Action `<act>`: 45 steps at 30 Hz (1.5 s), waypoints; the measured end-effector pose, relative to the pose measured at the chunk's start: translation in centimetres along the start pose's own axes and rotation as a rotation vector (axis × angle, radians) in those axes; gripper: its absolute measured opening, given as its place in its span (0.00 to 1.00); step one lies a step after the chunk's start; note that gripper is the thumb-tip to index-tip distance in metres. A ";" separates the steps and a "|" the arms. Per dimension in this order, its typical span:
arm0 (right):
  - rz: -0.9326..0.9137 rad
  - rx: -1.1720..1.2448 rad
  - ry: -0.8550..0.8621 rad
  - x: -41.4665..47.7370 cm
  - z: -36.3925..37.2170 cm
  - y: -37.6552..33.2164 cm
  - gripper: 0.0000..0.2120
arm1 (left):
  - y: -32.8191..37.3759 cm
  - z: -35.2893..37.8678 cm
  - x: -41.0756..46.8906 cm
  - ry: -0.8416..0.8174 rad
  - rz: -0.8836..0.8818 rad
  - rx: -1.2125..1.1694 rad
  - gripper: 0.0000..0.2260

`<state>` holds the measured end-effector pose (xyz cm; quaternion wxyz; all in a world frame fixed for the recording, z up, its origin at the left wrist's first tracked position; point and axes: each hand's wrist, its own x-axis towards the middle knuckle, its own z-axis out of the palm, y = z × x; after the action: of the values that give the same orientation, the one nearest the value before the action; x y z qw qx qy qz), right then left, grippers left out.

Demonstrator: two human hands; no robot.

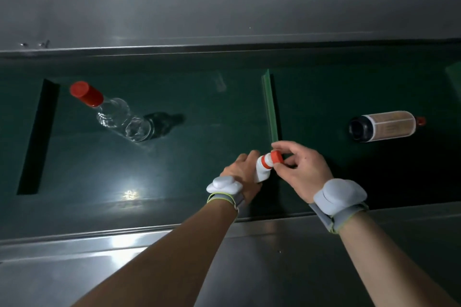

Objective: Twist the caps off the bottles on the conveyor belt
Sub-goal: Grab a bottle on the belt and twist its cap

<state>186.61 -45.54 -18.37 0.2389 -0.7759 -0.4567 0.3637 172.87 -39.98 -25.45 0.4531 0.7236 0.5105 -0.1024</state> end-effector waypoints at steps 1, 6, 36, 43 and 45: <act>-0.007 -0.008 -0.005 0.0 0.0 -0.1 0.17 | 0.1 0.0 -0.1 0.000 0.003 -0.002 0.13; -0.222 -0.221 -0.057 0.4 -0.2 -0.9 0.17 | 0.7 -0.4 -0.2 -0.015 0.003 0.008 0.16; -0.046 -0.895 -0.010 1.0 0.8 -1.7 0.29 | 0.1 0.2 -0.2 0.014 0.013 0.057 0.17; -0.327 -0.773 -0.131 -0.1 0.3 -0.6 0.13 | -0.8 0.8 -0.1 0.052 0.077 0.070 0.17; -0.303 -0.826 -0.081 -0.2 0.8 -0.5 0.16 | -0.9 0.9 -0.2 0.054 0.078 0.067 0.17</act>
<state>185.68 -45.43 -18.50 -0.0589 -0.7158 -0.6813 0.1416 172.36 -40.76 -26.36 0.4184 0.7602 0.4902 -0.0824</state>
